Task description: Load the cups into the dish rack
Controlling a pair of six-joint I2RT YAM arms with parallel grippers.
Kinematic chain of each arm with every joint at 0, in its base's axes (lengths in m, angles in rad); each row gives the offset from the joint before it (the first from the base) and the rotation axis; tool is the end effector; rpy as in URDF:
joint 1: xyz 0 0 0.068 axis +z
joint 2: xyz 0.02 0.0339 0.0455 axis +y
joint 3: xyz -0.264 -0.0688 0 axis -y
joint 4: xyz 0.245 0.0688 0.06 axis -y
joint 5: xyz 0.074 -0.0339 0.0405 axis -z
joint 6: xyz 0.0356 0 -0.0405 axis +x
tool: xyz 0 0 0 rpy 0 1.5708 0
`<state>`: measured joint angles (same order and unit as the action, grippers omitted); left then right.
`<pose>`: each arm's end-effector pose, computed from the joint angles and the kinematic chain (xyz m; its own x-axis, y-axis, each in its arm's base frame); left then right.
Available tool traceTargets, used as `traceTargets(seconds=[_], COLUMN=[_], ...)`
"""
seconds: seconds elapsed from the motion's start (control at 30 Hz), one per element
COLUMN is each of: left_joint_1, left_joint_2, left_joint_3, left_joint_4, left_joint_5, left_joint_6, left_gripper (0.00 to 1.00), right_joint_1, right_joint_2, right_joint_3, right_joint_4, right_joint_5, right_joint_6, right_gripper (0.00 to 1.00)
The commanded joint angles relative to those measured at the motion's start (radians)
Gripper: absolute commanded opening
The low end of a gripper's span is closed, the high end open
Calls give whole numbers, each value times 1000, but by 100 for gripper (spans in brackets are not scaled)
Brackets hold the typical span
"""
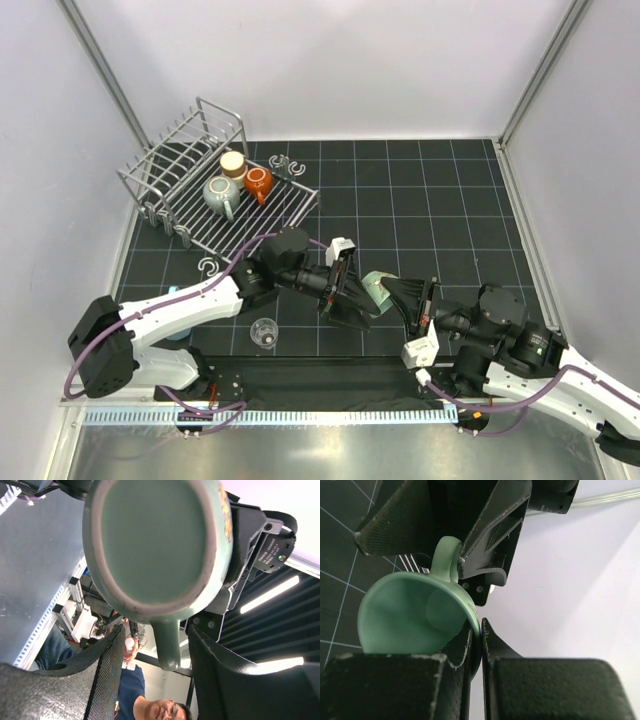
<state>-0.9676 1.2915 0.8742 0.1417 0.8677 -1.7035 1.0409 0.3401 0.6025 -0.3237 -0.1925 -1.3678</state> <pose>0.1415 -0.2533 0.2964 -0.9201 0.2060 0.3331 -0.2786 0.2536 -0.9263 0.0451 0.0905 0.3164 0.9178 -0.3352 -0.2127 -0.2205 0.0150 -0.9753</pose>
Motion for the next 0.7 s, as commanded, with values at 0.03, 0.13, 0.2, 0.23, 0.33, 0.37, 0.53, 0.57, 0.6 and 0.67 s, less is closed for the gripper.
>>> traceTargets(seconds=[0.03, 0.13, 0.2, 0.23, 0.33, 0.37, 0.53, 0.57, 0.6, 0.67], left_joint_1=[-5, -5, -5, -5, -5, -5, -5, -5, -5, -5], left_joint_2=[-6, 2, 6, 11, 22, 26, 38, 37, 40, 46], left_joint_3=[12, 13, 11, 11, 8, 9, 11, 11, 12, 11], left_joint_4=[64, 65, 65, 67, 88, 104, 153, 156, 159, 167], left_joint_5=[22, 22, 25, 28, 36, 36, 44, 45, 44, 50], left_joint_6=[-22, -24, -24, -25, -42, -51, -77, -77, -76, -81], left_gripper=[51, 48, 44, 44, 42, 41, 33, 32, 28, 19], right_joint_1=[4, 5, 5, 5, 5, 4, 5, 5, 5, 5], right_joint_2=[-39, -58, -61, -59, -61, -62, -78, -82, -93, -101], right_joint_3=[36, 14, 11, 13, 16, 19, 16, 11, 10, 6], right_joint_4=[75, 89, 83, 78, 71, 65, 34, 34, 35, 35], right_joint_5=[-67, -81, -84, -88, -97, -102, -107, -108, -111, -113], right_joint_6=[-16, -13, -11, -10, -10, -10, -8, -4, 1, 6], right_gripper=[4, 4, 4, 4, 4, 4, 4, 4, 4, 4])
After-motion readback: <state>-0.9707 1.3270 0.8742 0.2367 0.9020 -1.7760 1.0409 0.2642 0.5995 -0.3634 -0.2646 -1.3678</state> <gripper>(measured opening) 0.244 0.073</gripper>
